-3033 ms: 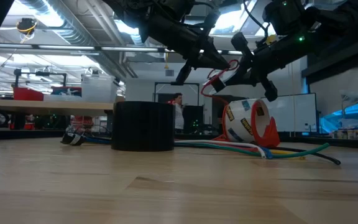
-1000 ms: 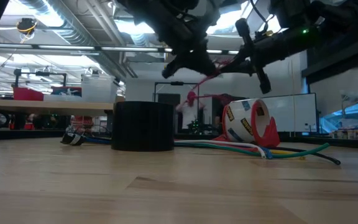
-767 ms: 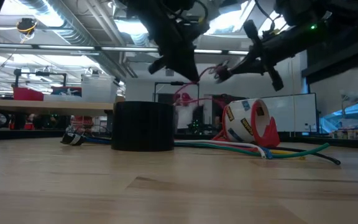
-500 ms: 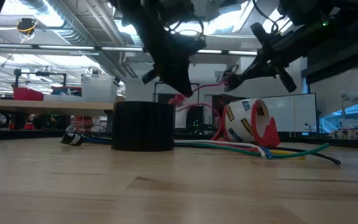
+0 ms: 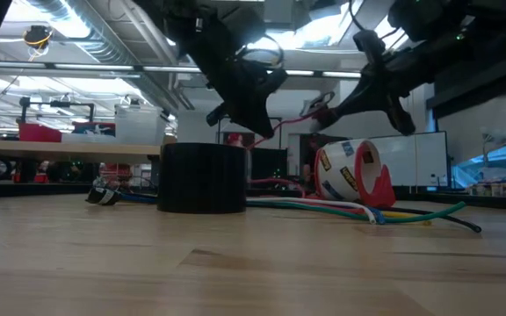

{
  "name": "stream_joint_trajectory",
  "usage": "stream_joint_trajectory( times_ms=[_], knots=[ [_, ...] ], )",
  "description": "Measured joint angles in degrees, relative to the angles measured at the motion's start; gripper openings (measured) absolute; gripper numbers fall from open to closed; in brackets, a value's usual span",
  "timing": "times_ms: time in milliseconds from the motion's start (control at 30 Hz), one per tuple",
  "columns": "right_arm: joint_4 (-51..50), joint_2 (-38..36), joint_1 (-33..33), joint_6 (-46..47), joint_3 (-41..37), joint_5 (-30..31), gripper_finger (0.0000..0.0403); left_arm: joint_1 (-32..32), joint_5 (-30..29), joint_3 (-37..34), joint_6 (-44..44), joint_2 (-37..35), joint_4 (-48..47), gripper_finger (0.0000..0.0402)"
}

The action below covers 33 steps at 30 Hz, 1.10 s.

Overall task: Coil cords
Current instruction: Coil the red wire on the black spool

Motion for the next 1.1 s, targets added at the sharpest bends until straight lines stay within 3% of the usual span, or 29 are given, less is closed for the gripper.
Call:
stream_joint_trajectory(
  times_ms=[333, 567, 767, 1100],
  knots=[
    [1.12, 6.29, 0.00, 0.01, 0.00, -2.59, 0.0005, 3.40, 4.42, 0.00, -0.52, 0.00, 8.24, 0.0001],
    [8.67, 10.19, 0.07, 1.24, 0.00, -2.89, 0.0005, 3.04, 4.83, 0.00, -1.74, 0.00, 5.97, 0.0002],
    [9.03, 10.39, 0.07, 1.30, 0.00, -1.13, 0.0005, 2.79, 4.94, 0.00, 2.83, 0.00, 4.70, 0.0004],
    [9.14, 10.36, 0.04, 1.30, 0.00, -0.93, 0.0005, 3.74, 8.44, 0.00, 5.92, 0.00, 4.44, 0.0072]
  ],
)
